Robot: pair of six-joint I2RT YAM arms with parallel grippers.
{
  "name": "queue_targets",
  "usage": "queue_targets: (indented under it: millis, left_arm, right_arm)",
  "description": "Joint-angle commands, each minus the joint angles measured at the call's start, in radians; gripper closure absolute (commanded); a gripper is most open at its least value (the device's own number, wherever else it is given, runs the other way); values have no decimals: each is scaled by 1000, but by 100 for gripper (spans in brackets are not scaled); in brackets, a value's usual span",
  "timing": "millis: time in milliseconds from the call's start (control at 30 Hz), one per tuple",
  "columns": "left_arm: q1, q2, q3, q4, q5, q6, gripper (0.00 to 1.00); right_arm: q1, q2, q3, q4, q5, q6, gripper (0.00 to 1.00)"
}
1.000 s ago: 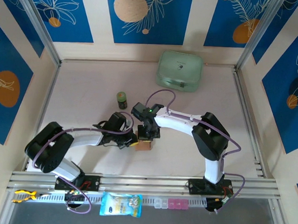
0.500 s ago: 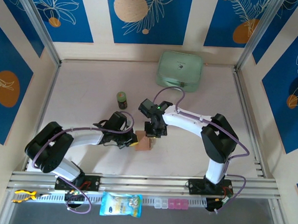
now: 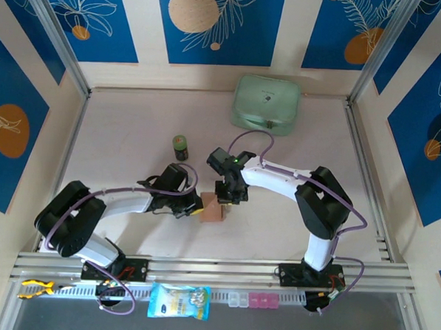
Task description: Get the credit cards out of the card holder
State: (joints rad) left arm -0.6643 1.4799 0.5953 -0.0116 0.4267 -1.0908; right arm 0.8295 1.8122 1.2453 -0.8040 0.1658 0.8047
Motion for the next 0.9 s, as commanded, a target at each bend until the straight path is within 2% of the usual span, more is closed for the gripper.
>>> queue_targets:
  millis: [0,867]
  left_arm:
    - [-7,-24,21,-43,-26,26,91]
    - [-7,-84,24,-96,-64,42,90]
  right_arm:
    - [-8,29,-24,12,-33,-11,81]
    - [-12,50,-61,68,-56,-6,83]
